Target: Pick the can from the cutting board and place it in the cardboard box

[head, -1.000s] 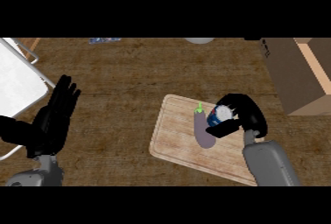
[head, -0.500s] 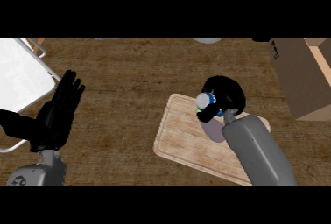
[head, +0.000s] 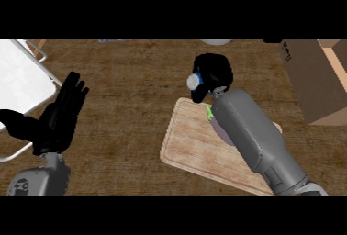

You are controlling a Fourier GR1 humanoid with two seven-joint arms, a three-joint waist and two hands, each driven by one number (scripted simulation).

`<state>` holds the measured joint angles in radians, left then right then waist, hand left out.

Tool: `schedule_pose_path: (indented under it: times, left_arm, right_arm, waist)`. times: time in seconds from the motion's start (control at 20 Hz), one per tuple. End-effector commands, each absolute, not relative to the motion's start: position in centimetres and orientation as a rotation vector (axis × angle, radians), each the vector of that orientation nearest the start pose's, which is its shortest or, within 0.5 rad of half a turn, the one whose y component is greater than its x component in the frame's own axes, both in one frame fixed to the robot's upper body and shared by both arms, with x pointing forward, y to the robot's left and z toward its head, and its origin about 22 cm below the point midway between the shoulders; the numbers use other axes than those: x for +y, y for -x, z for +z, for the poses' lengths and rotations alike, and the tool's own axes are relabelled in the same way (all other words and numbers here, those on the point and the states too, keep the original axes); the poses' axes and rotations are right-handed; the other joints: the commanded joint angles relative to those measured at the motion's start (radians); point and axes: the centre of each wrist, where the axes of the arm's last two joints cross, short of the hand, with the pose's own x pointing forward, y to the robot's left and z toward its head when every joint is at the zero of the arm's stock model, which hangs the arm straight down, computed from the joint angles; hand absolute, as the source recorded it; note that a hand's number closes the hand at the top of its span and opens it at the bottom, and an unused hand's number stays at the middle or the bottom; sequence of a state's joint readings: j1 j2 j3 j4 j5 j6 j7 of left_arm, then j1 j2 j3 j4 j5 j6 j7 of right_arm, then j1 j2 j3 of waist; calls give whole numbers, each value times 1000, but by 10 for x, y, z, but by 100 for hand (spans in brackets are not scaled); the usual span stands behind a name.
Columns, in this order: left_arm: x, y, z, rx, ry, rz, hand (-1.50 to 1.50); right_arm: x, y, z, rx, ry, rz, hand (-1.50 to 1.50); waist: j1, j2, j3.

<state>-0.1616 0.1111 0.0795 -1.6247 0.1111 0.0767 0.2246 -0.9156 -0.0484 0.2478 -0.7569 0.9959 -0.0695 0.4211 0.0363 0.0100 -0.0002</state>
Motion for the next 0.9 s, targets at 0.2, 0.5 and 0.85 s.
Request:
schedule_pose_path:
  times: [0.2, 0.5, 0.85]
  left_arm:
    - [268, -265, 58, -1534, -62, 90, 0]
    - [261, -269, 59, -1551, -59, 107, 0]
    - [259, -251, 58, -1543, -65, 112, 0]
  right_arm:
    - [-50, -411, 140, -1477, 1044, 991, 150]
    - [-89, -421, 165, -1507, 1183, 608, 150]
    - [-135, -427, 207, -1412, 1330, 416, 150]
  waist:
    - [-24, -11, 0]
    - [-35, -11, 0]
    - [-33, -14, 0]
